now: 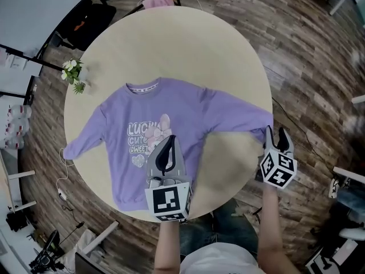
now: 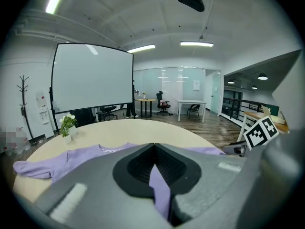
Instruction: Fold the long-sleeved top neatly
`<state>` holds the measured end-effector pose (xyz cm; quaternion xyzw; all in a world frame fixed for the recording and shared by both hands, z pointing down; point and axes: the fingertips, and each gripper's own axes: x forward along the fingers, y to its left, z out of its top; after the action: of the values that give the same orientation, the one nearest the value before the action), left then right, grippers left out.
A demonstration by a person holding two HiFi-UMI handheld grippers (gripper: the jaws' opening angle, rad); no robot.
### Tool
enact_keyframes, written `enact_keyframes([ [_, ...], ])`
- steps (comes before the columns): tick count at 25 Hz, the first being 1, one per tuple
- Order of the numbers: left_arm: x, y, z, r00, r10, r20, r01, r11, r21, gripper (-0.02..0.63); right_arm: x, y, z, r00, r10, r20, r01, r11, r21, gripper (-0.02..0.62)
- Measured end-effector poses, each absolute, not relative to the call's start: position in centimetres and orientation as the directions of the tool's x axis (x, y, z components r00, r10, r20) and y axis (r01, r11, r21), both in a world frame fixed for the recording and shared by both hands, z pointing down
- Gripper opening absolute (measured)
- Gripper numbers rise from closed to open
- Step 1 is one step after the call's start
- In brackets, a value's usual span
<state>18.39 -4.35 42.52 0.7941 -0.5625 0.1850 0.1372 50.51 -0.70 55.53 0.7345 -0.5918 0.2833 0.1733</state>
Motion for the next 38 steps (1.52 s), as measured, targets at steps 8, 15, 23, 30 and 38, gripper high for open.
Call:
enact_keyframes([
  [8,18.6,-4.0,43.9,0.295,-0.829,0.476,-0.943,-0.333,0.006,0.000,50.6,0.0,58.0,0.125,-0.732,0.669,-0.966,-0.243,-0.086,0.222],
  [15,18.5,-3.6,44.8,0.283,-0.821,0.497,-0.947,-0.322,0.007,0.000,50.3,0.6,59.2,0.095,-0.724,0.683,-0.954,-0.263,-0.146,0.216],
  [23,18.6,-3.0,45.3,0.282,-0.816,0.505,-0.948,-0.317,0.016,0.000,49.7,0.5,59.1,0.070,-0.739,0.670,-0.946,-0.262,-0.190,0.149],
  [30,18.1,-2.7,45.5,0.268,-0.821,0.504,-0.952,-0.305,0.010,0.000,49.9,0.6,59.1,0.083,-0.745,0.662,-0.941,-0.277,-0.194,0.131],
  [38,16.6,-2.2,44.9,0.223,-0.843,0.489,-0.967,-0.253,0.005,0.000,50.4,0.8,59.0,0.105,-0.731,0.674,-0.954,-0.264,-0.138,0.041],
])
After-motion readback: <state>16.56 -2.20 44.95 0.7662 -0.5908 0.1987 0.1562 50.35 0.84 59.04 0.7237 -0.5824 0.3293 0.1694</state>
